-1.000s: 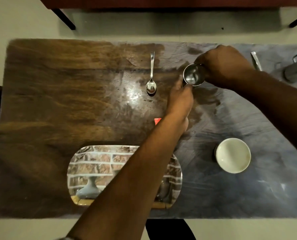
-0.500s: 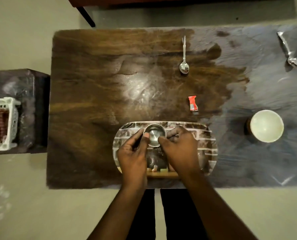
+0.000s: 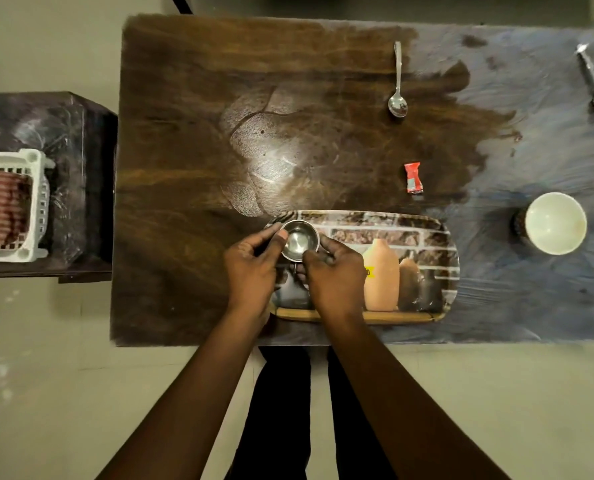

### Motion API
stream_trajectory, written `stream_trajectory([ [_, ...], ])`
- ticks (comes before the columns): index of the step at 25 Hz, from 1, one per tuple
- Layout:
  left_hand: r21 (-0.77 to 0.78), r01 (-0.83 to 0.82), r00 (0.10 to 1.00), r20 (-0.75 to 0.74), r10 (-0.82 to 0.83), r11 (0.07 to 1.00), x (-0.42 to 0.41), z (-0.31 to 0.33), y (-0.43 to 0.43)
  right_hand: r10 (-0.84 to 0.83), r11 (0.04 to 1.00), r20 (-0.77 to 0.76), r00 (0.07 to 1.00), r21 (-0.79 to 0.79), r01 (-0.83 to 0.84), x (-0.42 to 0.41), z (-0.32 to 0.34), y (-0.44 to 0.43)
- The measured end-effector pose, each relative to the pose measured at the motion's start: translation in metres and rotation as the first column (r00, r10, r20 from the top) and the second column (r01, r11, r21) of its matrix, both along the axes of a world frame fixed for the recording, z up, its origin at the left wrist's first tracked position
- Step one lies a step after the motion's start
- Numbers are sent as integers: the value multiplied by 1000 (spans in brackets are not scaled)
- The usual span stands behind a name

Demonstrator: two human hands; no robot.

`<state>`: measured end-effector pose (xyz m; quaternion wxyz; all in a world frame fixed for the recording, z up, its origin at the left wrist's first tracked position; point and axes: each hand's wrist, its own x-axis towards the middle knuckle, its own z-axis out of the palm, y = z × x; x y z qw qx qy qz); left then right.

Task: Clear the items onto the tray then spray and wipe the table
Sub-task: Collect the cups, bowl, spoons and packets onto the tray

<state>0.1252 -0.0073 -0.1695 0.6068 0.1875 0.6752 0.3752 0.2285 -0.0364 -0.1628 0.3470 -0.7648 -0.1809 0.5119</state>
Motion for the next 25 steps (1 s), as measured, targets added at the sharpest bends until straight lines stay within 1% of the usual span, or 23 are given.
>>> stream_trajectory([
  [3,-6,-27,1000,3,27,1000,0,-2,0,-10,1000,-2,1000,4,10,2,-6,1],
  [6,9,-54,998,-14,54,999,3,-2,1,18,1000,21,1000,-1,-18,5,-13,2],
  [9,-15,-42,998,-40,42,999,5,-2,2,25,1000,46,999,5,-26,8,-15,7],
  [12,-15,-16,997,-75,15,1000,7,4,5,17,1000,34,999,3,-17,11,-18,9],
  [14,29,-8,992,-128,11,1000,8,8,6,44,999,18,999,12,-44,10,-16,10],
  [17,190,5,954,-295,53,982,18,18,11,88,995,31,996,50,-89,26,-8,8],
  [18,258,30,928,-367,69,966,22,23,15,107,992,66,992,63,-111,39,-4,9],
  [20,379,142,871,-486,66,914,42,28,26,132,986,131,983,83,-143,82,2,12],
  [22,428,274,822,-570,22,862,68,32,37,137,980,152,979,123,-157,135,13,18],
  [24,446,373,811,-582,-53,814,121,35,48,161,964,215,963,174,-200,207,25,27],
  [25,451,397,824,-559,-94,799,151,35,53,177,952,281,943,193,-236,246,29,32],
])
